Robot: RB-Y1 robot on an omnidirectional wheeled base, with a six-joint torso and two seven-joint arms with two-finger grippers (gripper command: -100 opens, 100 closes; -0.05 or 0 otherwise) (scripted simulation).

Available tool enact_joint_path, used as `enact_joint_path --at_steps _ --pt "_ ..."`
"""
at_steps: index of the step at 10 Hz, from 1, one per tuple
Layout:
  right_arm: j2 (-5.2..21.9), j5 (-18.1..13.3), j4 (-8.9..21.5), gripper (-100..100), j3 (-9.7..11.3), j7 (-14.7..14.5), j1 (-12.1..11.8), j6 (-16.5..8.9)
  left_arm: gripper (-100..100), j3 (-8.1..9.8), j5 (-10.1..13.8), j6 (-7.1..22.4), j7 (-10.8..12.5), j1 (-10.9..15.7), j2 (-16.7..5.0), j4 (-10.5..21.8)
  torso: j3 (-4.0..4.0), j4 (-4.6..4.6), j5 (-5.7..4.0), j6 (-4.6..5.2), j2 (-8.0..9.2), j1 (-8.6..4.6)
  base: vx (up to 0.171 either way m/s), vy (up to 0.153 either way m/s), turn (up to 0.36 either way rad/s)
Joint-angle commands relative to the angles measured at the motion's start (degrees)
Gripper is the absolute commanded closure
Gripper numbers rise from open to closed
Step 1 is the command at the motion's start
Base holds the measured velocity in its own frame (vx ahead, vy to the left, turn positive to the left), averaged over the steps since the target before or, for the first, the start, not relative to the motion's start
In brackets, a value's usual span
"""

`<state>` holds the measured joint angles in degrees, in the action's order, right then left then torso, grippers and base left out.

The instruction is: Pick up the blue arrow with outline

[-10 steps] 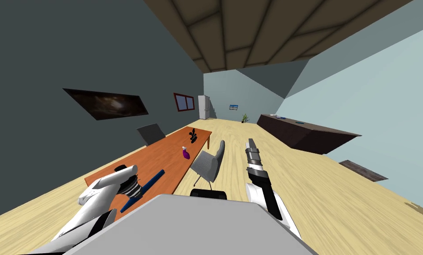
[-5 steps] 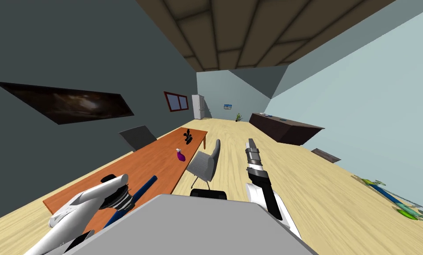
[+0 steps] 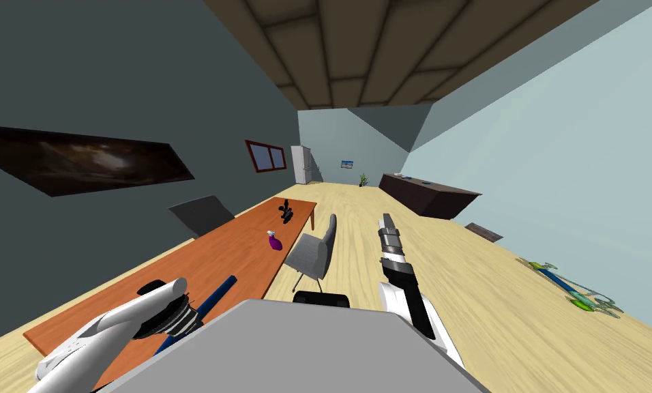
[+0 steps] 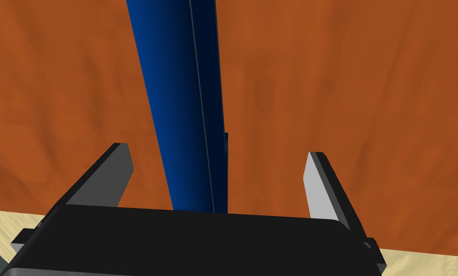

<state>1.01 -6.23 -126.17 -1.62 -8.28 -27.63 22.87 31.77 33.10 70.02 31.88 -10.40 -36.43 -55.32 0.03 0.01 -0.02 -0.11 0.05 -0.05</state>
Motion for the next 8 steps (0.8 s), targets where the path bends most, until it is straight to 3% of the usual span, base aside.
enact_joint_path --at_steps 1,3,4,5,7,8 --pt "0.0 0.0 0.0 0 0.0 0.0 0.0 0.0 -100 -2.66 2.9 -2.9 1.0 -2.9 -1.6 0.9 0.0 0.0 0.0 0.0 0.0 0.0 -0.004 -0.012 -0.297" --pt "0.0 0.0 0.0 0 0.0 0.0 0.0 0.0 -100 -2.66 6.3 -3.0 1.0 -4.1 -1.6 0.9 0.01 0.0 0.0 0.02 0.02 -0.01 -0.003 -0.001 -0.111" --pt "0.0 0.0 0.0 0 0.0 0.0 0.0 0.0 -100 -5.27 8.1 -6.0 1.8 -6.5 -3.2 2.2 0.01 0.0 0.0 -0.02 0.01 0.01 -0.005 -0.01 -0.272" --pt "0.0 0.0 0.0 0 0.0 0.0 0.0 0.0 -100 -5.27 9.7 -6.1 1.8 -8.0 -3.2 2.2 0.01 0.01 0.0 0.06 0.02 -0.02 -0.007 -0.004 -0.195" --pt "0.0 0.0 0.0 0 0.0 0.0 0.0 0.0 -100 -5.27 12.3 -6.1 1.8 -8.0 -3.2 2.2 0.01 0.0 0.0 -0.01 0.02 0.0 0.0 0.0 0.011" --pt "0.0 0.0 0.0 0 0.0 0.0 0.0 0.0 -100 -7.89 14.4 -9.0 2.6 -10.9 -4.9 3.4 0.0 0.0 0.0 -0.01 0.0 0.0 -0.002 -0.007 -0.479"
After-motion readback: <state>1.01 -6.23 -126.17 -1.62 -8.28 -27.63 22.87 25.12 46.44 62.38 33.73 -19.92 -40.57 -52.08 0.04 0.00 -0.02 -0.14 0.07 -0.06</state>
